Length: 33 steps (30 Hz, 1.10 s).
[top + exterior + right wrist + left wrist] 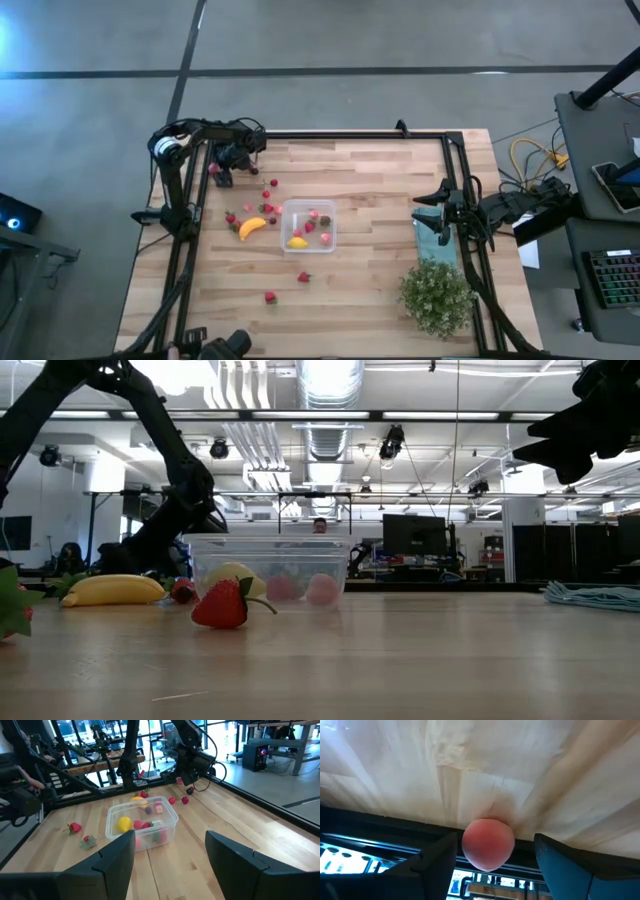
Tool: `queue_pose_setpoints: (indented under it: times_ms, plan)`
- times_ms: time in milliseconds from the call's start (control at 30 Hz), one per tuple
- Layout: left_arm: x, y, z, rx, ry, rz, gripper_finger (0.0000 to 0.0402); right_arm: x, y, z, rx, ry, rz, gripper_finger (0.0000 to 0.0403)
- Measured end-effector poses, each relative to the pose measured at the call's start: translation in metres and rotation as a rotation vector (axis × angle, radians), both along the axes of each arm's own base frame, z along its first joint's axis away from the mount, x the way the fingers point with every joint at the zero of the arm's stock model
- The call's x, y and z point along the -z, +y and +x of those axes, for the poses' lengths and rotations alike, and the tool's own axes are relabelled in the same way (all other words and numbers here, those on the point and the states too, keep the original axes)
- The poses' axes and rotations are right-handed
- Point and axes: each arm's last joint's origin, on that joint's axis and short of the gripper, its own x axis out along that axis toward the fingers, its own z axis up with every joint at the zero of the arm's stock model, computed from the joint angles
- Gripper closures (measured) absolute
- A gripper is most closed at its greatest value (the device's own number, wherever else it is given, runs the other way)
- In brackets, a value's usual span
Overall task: Pick and placing Produce into tupperware
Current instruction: Put the peach into the transparent bin
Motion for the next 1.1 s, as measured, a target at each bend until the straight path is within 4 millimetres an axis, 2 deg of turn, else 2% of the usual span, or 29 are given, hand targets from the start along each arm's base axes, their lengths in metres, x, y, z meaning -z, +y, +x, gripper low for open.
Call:
queue_pose_setpoints:
  times_ms: [167,533,967,1100]
  plan:
    - [0.001,0.005,-0.005,0.017,0.032,0.018,0.0164,0.0,0.0,0.0,0.0,0.0,0.0,0.017]
    - [0.003,0.007,-0.003,0.012,0.005,0.042,0.025,0.0,0.0,0.0,0.0,0.0,0.0,0.017]
    - [0.002,0.004,-0.001,0.0,-0.003,0.046,0.0267,0.0,0.0,0.0,0.0,0.0,0.0,0.017]
    - [-0.013,0.004,0.008,0.02,-0.055,0.102,0.0267,0.0,0.0,0.0,0.0,0.0,0.0,0.017]
